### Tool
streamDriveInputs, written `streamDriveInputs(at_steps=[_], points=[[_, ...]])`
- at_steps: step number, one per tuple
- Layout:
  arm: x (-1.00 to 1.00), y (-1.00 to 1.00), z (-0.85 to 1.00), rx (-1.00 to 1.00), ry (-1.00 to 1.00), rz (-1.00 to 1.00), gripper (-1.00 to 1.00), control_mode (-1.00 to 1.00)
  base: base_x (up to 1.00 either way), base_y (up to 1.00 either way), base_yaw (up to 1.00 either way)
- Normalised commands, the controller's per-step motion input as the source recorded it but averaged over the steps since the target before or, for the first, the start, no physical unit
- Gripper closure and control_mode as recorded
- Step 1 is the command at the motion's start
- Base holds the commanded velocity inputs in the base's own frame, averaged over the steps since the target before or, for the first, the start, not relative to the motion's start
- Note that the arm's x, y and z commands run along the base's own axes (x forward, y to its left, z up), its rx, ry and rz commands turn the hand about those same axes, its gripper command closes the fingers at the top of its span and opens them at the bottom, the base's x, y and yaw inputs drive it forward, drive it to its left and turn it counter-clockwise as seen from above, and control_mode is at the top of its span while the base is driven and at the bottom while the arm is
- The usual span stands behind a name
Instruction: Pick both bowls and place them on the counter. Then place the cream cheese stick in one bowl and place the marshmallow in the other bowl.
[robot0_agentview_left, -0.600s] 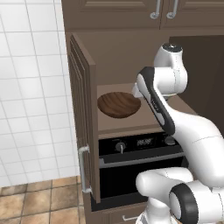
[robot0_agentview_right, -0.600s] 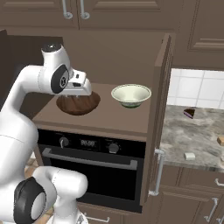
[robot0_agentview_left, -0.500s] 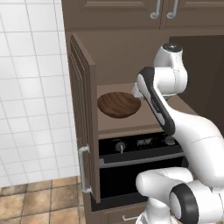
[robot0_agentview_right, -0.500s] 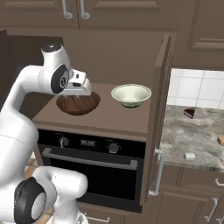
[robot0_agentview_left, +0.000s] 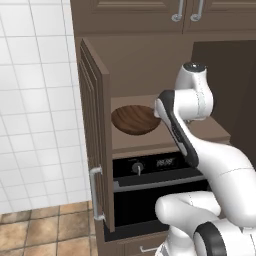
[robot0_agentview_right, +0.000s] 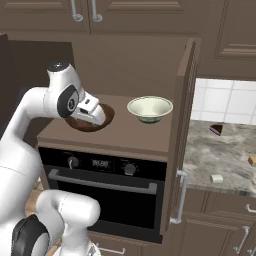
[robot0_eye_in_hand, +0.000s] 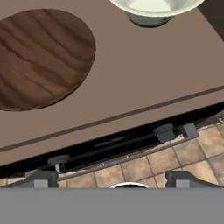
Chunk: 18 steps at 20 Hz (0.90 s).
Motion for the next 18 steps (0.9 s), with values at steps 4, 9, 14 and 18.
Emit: streamDriveInputs(at_steps=[4,9,14,18], points=[[-0.09,-0.33,-0.29,0.08,0.1,-0.11,-1.0,-1.0,0.0,0.0,0.0],[0.06,-0.15,-0.04,0.08,-0.01,-0.01,-1.0,-1.0,0.0,0.0,0.0],[0.22,0.04,-0.03,0.12,-0.12,0.0,-1.0,-1.0,0.0,0.0,0.0],[0.26,0.25,0.0,0.12,-0.1,-0.05,-1.0,-1.0,0.0,0.0,0.0]])
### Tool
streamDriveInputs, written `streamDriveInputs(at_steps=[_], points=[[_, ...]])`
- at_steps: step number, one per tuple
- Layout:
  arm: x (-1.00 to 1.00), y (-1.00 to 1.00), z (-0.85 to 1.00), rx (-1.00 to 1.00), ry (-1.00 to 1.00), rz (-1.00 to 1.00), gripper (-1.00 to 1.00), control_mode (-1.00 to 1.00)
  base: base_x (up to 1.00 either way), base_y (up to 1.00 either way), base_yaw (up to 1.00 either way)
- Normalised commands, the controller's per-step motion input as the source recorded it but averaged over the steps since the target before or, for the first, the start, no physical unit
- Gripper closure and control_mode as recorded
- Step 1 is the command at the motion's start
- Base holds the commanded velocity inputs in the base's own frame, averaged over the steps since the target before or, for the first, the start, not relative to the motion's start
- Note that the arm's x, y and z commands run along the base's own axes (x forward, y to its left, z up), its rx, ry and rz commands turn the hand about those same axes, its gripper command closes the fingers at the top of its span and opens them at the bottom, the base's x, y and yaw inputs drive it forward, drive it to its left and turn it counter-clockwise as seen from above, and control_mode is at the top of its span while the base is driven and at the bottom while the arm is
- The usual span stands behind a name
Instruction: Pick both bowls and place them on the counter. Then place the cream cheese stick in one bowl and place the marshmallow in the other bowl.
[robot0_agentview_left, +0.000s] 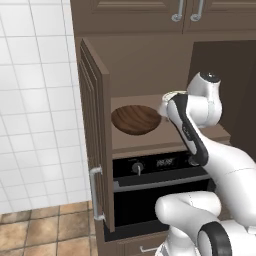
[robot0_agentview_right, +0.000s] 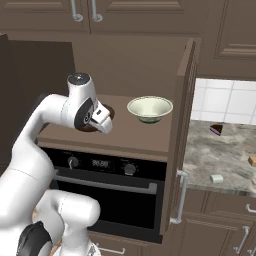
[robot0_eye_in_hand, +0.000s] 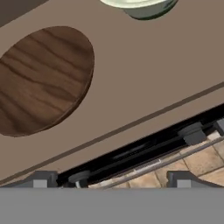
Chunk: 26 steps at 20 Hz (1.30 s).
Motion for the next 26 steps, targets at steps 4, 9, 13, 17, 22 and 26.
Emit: streamDriveInputs(at_steps=[4,9,13,17,22,26], points=[[0.2,0.26,-0.12,0.09,-0.07,-0.09,-1.0,-1.0,0.0,0.0,0.0],[0.1,0.18,-0.1,0.04,0.0,-0.1,-1.0,-1.0,0.0,0.0,0.0],[0.03,0.01,0.0,0.02,0.0,-0.04,-1.0,-1.0,0.0,0.0,0.0],[0.05,0.0,-0.02,0.02,0.0,-0.02,-1.0,-1.0,0.0,0.0,0.0],[0.1,0.0,-0.13,0.02,0.0,0.0,-1.0,-1.0,0.0,0.0,0.0],[0.17,0.0,-0.19,0.04,0.0,0.0,-1.0,-1.0,0.0,0.0,0.0]])
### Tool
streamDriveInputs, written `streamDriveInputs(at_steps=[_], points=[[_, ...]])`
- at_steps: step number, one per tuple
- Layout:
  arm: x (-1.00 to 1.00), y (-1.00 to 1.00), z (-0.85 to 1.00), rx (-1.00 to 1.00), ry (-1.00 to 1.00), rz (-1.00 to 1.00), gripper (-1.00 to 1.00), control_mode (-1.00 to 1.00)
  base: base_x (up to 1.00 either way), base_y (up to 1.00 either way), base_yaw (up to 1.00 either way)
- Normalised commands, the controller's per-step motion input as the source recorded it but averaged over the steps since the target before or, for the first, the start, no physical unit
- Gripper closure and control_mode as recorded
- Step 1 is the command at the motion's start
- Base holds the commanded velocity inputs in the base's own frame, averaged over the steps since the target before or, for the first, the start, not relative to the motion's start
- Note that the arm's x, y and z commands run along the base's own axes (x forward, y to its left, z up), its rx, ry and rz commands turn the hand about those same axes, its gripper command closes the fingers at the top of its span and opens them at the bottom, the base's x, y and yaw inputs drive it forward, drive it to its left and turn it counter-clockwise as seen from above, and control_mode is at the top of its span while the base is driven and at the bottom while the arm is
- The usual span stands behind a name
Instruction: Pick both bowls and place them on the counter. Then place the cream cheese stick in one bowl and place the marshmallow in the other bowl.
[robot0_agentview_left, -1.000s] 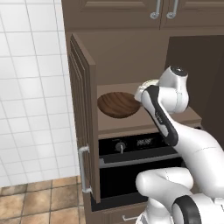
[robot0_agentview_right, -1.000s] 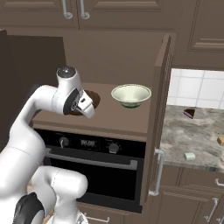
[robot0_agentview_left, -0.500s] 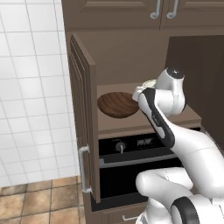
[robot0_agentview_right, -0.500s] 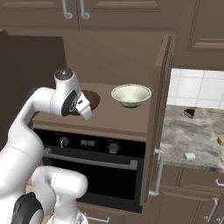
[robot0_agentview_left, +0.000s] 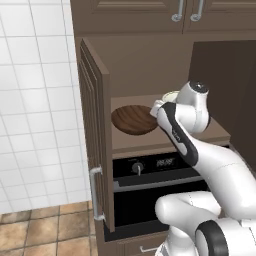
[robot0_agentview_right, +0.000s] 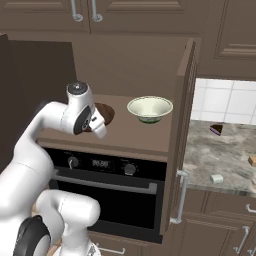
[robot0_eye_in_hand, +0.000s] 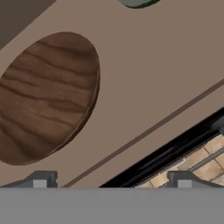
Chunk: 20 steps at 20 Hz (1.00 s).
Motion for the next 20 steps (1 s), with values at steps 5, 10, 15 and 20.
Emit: streamDriveInputs(at_steps=[5,10,15,20], points=[[0.27,0.0,-0.12,0.07,0.0,0.0,-1.0,-1.0,0.0,0.0,0.0],[0.29,0.0,-0.1,0.05,0.0,0.0,-1.0,-1.0,0.0,0.0,0.0],[0.26,0.01,-0.14,0.02,0.03,0.0,-1.0,-1.0,0.0,0.0,0.0],[0.19,0.02,-0.18,0.0,0.05,0.0,-1.0,-1.0,0.0,0.0,0.0]])
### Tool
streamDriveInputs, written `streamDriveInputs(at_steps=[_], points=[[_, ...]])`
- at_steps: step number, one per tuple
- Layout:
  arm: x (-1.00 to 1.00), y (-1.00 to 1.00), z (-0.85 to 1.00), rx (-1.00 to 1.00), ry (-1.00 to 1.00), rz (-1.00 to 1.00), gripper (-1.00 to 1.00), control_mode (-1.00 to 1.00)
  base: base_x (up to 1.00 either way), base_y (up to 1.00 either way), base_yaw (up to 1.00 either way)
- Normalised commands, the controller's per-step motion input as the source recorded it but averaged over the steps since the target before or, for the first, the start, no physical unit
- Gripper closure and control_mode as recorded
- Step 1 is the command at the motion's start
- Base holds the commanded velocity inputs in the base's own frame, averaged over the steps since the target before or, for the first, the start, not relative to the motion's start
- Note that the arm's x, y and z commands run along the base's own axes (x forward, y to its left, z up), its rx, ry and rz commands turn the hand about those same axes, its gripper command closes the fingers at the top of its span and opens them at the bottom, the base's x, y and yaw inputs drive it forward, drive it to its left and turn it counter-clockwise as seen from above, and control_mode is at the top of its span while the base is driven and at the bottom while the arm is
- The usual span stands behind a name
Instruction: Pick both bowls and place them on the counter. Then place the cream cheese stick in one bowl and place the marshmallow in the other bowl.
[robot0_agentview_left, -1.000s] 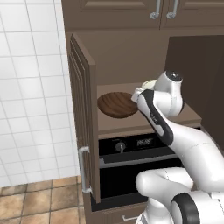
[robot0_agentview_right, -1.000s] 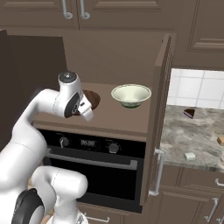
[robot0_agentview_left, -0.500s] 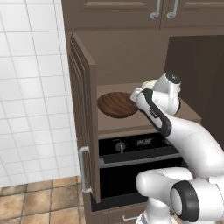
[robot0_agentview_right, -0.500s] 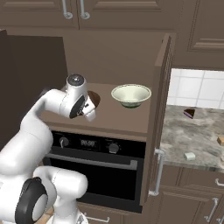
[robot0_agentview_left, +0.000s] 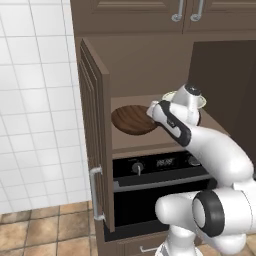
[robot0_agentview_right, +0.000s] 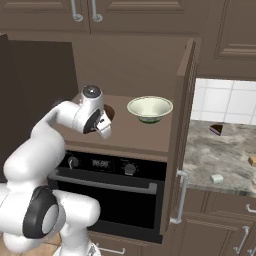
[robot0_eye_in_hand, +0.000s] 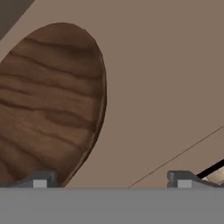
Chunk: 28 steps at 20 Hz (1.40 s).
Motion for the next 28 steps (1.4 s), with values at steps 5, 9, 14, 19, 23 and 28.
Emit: streamDriveInputs(at_steps=[5,9,14,19,23,28], points=[[0.21,0.01,-0.18,0.01,0.03,0.0,-1.0,-1.0,0.0,0.0,0.0],[0.2,0.0,-0.12,0.03,0.04,0.0,-1.0,-1.0,0.0,0.0,0.0],[0.22,0.01,-0.14,0.03,0.03,0.0,-1.0,-1.0,0.0,0.0,0.0],[0.25,0.02,-0.12,0.03,0.04,0.0,-1.0,-1.0,0.0,0.0,0.0],[0.21,0.02,-0.1,0.03,0.04,0.0,-1.0,-1.0,0.0,0.0,0.0],[0.18,0.02,-0.13,0.01,0.04,0.0,-1.0,-1.0,0.0,0.0,0.0]])
